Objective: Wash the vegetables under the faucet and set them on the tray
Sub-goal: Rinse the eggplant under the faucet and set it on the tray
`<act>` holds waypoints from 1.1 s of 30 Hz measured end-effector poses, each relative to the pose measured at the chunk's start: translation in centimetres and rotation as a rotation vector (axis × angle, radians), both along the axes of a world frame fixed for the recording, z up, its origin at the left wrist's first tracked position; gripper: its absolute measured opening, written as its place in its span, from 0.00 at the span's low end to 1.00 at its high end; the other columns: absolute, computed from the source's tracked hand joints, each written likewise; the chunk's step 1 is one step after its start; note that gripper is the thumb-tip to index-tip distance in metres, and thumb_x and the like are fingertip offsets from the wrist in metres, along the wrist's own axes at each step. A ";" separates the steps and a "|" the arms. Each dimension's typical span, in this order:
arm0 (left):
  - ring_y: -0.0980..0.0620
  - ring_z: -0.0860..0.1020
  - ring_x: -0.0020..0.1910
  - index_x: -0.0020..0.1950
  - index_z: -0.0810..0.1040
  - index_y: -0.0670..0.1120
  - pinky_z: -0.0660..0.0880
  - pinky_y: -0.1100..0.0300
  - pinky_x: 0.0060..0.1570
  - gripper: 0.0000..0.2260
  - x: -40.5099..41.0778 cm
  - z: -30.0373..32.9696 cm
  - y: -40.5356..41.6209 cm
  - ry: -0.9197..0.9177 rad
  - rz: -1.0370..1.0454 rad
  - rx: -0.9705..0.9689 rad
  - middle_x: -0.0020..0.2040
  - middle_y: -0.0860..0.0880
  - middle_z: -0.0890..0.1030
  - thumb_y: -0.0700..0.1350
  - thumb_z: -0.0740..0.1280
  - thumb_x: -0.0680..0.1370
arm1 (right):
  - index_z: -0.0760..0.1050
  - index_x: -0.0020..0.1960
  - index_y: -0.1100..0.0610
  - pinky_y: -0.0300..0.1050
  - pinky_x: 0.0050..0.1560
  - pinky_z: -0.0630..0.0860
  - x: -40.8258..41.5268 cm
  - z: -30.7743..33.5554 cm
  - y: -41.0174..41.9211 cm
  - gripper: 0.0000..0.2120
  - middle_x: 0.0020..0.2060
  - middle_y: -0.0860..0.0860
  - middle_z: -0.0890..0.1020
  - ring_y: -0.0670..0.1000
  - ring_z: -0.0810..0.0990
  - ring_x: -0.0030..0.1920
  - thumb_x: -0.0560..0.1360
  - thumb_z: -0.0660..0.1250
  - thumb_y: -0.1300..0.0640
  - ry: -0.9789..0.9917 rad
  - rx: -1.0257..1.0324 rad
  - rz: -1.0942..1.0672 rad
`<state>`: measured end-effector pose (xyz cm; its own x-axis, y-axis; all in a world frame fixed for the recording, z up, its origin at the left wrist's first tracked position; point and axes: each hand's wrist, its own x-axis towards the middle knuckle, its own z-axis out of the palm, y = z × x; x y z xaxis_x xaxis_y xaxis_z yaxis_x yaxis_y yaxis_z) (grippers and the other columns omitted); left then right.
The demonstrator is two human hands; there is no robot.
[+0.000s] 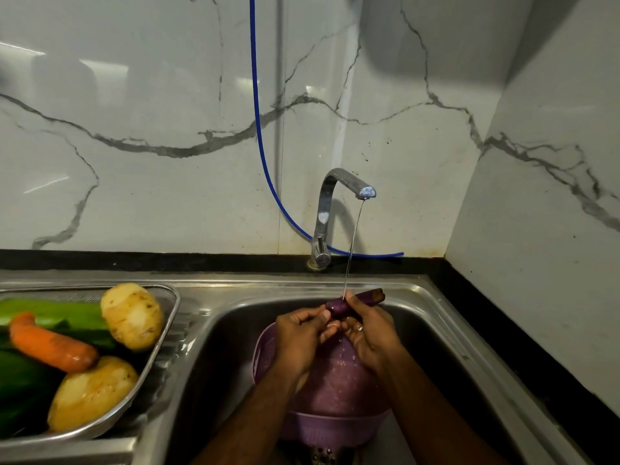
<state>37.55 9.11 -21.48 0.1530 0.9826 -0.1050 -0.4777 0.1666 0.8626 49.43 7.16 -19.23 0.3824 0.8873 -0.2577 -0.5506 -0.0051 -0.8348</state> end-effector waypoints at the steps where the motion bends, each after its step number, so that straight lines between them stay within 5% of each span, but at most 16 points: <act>1: 0.47 0.85 0.38 0.53 0.81 0.31 0.83 0.61 0.41 0.06 0.1 -0.1 0.0 0.007 0.006 0.001 0.44 0.35 0.85 0.29 0.67 0.77 | 0.78 0.56 0.66 0.52 0.52 0.83 0.0 -0.1 0.0 0.09 0.49 0.65 0.86 0.61 0.87 0.47 0.78 0.71 0.63 0.010 -0.003 0.000; 7: 0.50 0.85 0.40 0.55 0.82 0.33 0.82 0.63 0.41 0.10 0.1 -0.1 0.0 0.064 -0.047 0.054 0.42 0.40 0.86 0.27 0.68 0.75 | 0.75 0.63 0.65 0.45 0.43 0.79 0.1 0.1 0.4 0.13 0.52 0.64 0.84 0.55 0.84 0.45 0.79 0.69 0.66 0.006 -0.011 -0.068; 13: 0.48 0.83 0.34 0.51 0.79 0.37 0.81 0.59 0.36 0.05 0.2 -0.6 -0.2 0.171 -0.072 0.041 0.39 0.40 0.85 0.35 0.71 0.77 | 0.75 0.66 0.68 0.52 0.47 0.82 -0.3 -0.5 0.2 0.15 0.56 0.67 0.83 0.63 0.85 0.53 0.80 0.61 0.69 -0.006 -0.052 0.026; 16: 0.46 0.81 0.33 0.48 0.81 0.39 0.78 0.52 0.38 0.06 0.2 -0.9 -0.1 0.305 -0.059 0.118 0.38 0.39 0.85 0.41 0.70 0.79 | 0.73 0.66 0.65 0.46 0.25 0.75 -1.3 0.1 -0.1 0.13 0.57 0.68 0.83 0.57 0.84 0.37 0.82 0.60 0.66 -0.109 -0.066 0.102; 18: 0.45 0.80 0.31 0.45 0.81 0.39 0.77 0.51 0.36 0.07 -0.1 -1.0 0.1 0.386 -0.041 0.141 0.35 0.39 0.84 0.42 0.70 0.79 | 0.72 0.66 0.63 0.44 0.22 0.69 -2.0 0.0 -0.3 0.12 0.56 0.69 0.82 0.52 0.79 0.27 0.83 0.60 0.65 -0.186 -0.082 0.141; 22: 0.51 0.76 0.25 0.45 0.80 0.37 0.72 0.61 0.24 0.09 -1.3 -0.3 0.1 0.535 -0.069 0.147 0.30 0.43 0.80 0.42 0.68 0.80 | 0.68 0.68 0.56 0.45 0.24 0.74 -3.1 -0.8 -0.1 0.14 0.50 0.64 0.85 0.54 0.81 0.31 0.84 0.63 0.59 -0.260 -0.072 0.154; 25: 0.54 0.74 0.23 0.48 0.79 0.37 0.69 0.64 0.22 0.07 -2.1 0.1 -0.2 0.577 -0.197 0.165 0.33 0.43 0.80 0.42 0.68 0.80 | 0.69 0.67 0.56 0.49 0.35 0.81 -3.2 -1.0 0.1 0.13 0.52 0.58 0.84 0.56 0.86 0.44 0.84 0.64 0.55 -0.187 -0.043 0.086; 30: 0.54 0.77 0.27 0.51 0.75 0.39 0.73 0.63 0.26 0.07 -2.5 1.0 -0.6 0.591 -0.275 0.216 0.38 0.43 0.82 0.39 0.70 0.78 | 0.75 0.62 0.53 0.54 0.47 0.84 -2.3 -0.4 0.2 0.09 0.50 0.59 0.83 0.58 0.85 0.49 0.85 0.62 0.50 -0.051 -0.069 0.048; 33: 0.47 0.81 0.38 0.47 0.73 0.43 0.80 0.54 0.39 0.11 -2.6 0.8 -0.6 0.677 -0.235 0.299 0.43 0.41 0.82 0.37 0.75 0.73 | 0.75 0.62 0.56 0.56 0.47 0.84 -2.4 -0.1 0.4 0.13 0.50 0.59 0.82 0.58 0.84 0.48 0.85 0.61 0.48 -0.004 -0.111 0.040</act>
